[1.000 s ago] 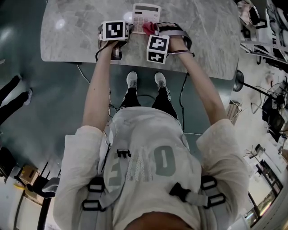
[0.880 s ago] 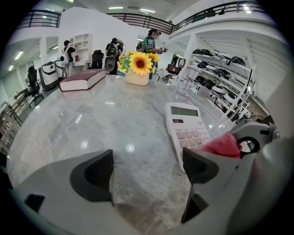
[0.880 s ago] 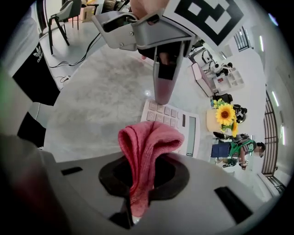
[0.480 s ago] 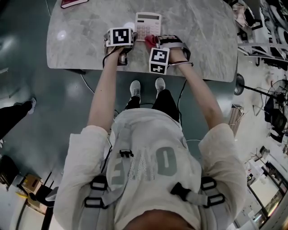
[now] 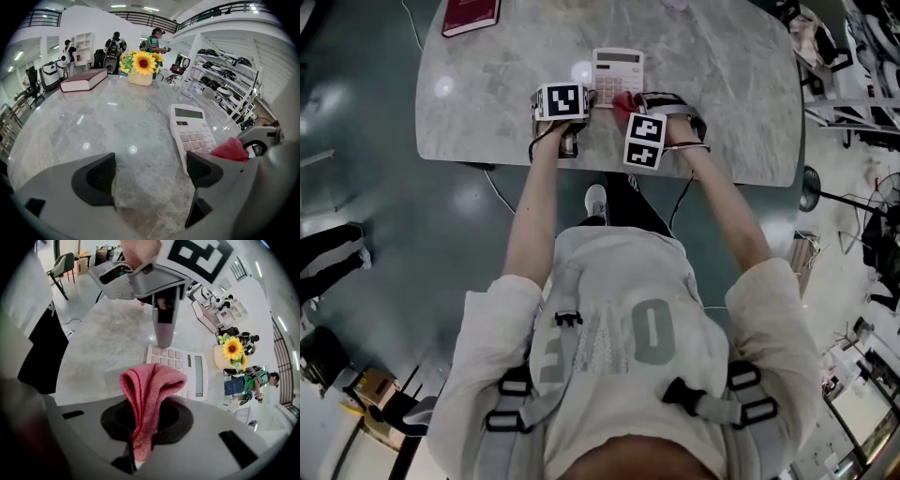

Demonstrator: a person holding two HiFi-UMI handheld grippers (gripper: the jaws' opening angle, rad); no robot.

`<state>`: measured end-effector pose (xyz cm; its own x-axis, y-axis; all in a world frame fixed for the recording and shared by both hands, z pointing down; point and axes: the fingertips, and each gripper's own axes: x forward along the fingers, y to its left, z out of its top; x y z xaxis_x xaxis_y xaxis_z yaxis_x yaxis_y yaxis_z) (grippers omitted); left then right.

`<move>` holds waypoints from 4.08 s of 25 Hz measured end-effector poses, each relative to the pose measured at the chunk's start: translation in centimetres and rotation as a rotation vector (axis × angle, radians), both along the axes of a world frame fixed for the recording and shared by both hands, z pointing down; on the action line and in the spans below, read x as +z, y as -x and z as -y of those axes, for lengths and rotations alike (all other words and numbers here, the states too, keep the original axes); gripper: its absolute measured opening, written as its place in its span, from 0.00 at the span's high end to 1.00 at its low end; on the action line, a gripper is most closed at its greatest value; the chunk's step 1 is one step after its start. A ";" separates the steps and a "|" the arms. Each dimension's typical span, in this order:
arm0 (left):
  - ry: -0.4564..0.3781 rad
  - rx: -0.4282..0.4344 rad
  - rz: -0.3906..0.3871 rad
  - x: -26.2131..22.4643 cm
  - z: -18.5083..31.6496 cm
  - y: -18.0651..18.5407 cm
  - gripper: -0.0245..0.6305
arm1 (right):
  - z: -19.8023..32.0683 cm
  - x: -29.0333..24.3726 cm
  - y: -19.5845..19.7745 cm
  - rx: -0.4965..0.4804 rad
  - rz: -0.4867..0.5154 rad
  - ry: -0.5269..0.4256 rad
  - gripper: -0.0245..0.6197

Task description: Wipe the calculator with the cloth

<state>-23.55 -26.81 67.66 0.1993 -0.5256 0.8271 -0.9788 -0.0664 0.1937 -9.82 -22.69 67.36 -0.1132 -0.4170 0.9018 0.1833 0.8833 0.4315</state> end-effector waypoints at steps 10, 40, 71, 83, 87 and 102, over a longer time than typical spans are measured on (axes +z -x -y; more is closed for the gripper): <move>-0.004 0.001 -0.004 0.1 0.1 0.3 0.26 | 11.5 -6.3 2.1 0.025 0.038 -0.126 0.88; -0.334 -0.287 -0.158 -12.3 2.6 7.8 0.26 | 12.9 -3.3 6.5 -0.070 -0.008 -0.134 0.88; -0.459 -0.299 -0.102 -17.2 1.0 9.8 0.26 | 1.8 0.0 6.1 -0.135 -0.030 0.009 0.88; -0.491 -0.293 -0.095 -18.7 0.1 9.5 0.26 | -1.4 0.1 6.1 -0.154 -0.034 0.026 0.88; -0.488 -0.290 -0.102 -18.5 0.3 8.9 0.26 | -1.9 0.6 5.7 -0.159 -0.036 0.042 0.88; -0.629 -0.217 -0.132 -23.8 2.9 6.2 0.26 | 5.8 -6.7 6.0 -0.064 0.093 -0.121 0.88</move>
<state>-29.75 -29.74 43.89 0.1136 -0.9383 0.3268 -0.9534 -0.0104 0.3015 -15.83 -28.48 60.67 -0.2238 -0.5111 0.8299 0.1919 0.8117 0.5516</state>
